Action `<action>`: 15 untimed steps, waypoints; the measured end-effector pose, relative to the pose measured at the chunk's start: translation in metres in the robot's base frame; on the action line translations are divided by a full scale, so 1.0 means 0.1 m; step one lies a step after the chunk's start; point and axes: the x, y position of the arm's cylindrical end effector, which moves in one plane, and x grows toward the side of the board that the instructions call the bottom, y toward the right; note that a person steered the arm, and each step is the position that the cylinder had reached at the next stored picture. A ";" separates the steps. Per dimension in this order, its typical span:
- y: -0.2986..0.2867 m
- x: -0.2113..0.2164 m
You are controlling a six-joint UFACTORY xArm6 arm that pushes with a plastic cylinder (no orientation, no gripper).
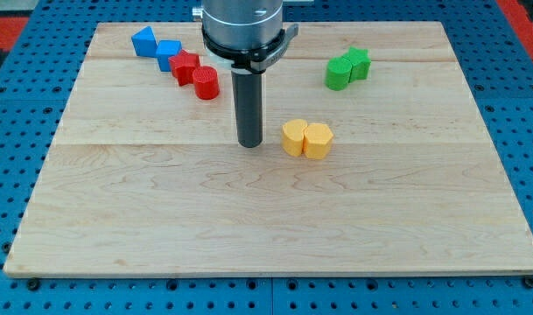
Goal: Place yellow blocks in a diagonal line with red blocks and blue blocks
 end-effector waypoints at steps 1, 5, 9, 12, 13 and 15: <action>-0.04 0.41; 1.11 0.56; 0.76 0.34; 0.90 0.03; 0.82 -0.06; 0.36 -0.06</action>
